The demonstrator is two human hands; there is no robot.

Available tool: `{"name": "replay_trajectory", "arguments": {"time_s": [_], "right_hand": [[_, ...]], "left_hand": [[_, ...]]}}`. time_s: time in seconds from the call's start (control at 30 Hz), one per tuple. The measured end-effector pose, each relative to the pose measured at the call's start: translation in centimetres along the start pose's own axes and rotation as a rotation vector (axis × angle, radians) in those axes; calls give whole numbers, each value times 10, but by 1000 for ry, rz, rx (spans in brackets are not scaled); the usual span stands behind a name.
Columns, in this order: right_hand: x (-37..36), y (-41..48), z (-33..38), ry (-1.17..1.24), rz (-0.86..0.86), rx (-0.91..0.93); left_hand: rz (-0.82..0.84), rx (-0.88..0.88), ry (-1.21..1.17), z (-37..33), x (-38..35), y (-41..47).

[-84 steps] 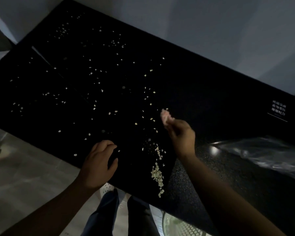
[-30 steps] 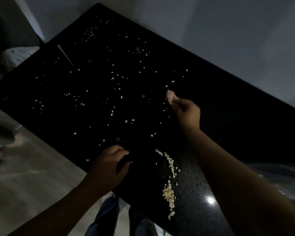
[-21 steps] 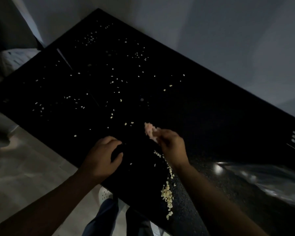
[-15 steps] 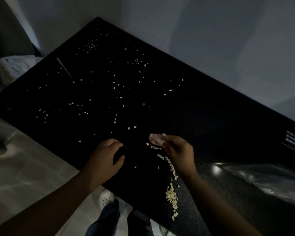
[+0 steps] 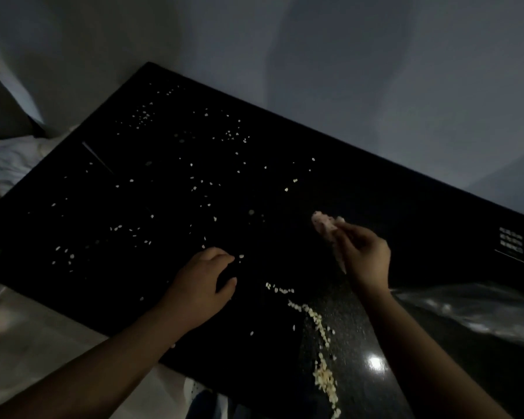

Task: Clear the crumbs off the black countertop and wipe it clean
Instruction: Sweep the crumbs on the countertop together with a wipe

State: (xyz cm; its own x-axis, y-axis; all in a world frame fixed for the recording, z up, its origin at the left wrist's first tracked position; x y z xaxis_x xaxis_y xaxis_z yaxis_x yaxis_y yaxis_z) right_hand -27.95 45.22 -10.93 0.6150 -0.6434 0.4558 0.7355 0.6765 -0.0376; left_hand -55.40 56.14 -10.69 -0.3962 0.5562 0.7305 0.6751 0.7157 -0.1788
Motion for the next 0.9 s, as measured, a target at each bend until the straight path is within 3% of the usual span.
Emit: {"name": "replay_trajectory", "arguments": {"time_s": [0.17,0.3,0.57,0.67,0.77,0.9], "right_hand": [[-14,77,25,31,61,48],[-25,140,40,-7,9,86],[-71,210,47,31,52,116],[-98,218,28,-1,128,50],[-112,203,23,-248,168,189],[-128,166,25,-110,282,242]], "left_hand": [[-4,25,17,-2,1,49],[-5,40,68,1,-2,78],[49,74,141,24,-15,90],[28,48,140,22,-15,87],[26,46,123,23,-13,86],[67,37,163,26,-15,88]]}}
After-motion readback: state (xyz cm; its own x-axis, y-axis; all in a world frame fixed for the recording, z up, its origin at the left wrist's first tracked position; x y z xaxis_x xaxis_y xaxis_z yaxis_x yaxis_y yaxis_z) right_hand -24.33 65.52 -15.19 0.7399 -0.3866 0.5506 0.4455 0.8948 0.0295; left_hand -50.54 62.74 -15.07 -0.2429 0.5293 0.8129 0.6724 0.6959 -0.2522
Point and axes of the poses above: each hand's wrist, its own y-axis towards the middle knuckle, its own x-axis out of the back of the hand, z = x × y, the point moved 9 cm from there along y, towards the middle knuckle, and after that the axes turned 1 degree about x, right-handed, at the moved point
